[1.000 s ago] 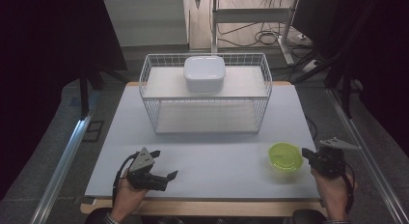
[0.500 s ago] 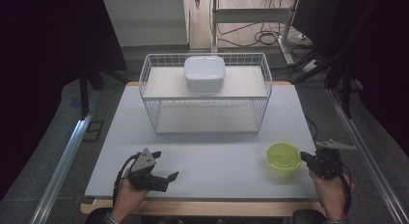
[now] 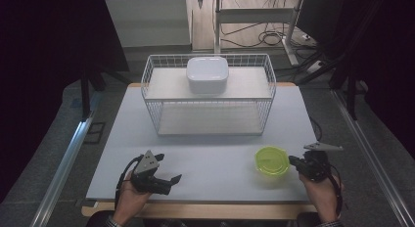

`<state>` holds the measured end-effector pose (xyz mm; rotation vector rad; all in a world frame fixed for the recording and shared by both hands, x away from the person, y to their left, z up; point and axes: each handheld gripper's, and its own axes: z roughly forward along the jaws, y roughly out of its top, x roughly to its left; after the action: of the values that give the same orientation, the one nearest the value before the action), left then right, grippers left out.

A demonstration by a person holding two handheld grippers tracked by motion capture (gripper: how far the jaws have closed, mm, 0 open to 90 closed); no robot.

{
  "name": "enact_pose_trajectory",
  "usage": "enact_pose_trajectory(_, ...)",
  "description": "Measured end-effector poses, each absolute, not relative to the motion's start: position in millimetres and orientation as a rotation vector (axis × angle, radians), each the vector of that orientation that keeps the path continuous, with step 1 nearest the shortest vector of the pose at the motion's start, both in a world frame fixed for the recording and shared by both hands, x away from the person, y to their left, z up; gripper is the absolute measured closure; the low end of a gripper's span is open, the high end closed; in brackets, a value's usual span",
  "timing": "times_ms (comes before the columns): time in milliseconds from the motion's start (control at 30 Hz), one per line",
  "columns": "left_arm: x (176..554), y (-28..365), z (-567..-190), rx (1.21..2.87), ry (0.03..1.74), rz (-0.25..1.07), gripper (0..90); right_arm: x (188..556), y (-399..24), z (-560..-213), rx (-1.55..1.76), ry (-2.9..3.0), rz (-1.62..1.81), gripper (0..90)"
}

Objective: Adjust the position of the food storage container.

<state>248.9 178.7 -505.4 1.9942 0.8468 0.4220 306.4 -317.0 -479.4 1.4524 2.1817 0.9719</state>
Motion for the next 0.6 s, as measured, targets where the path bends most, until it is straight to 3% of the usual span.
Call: enact_pose_trajectory(600, 249, 177, -506, 1.999, 0.845, 0.414, 5.2, 307, -272, -484, 1.374, 2.299, 1.054, 89.5)
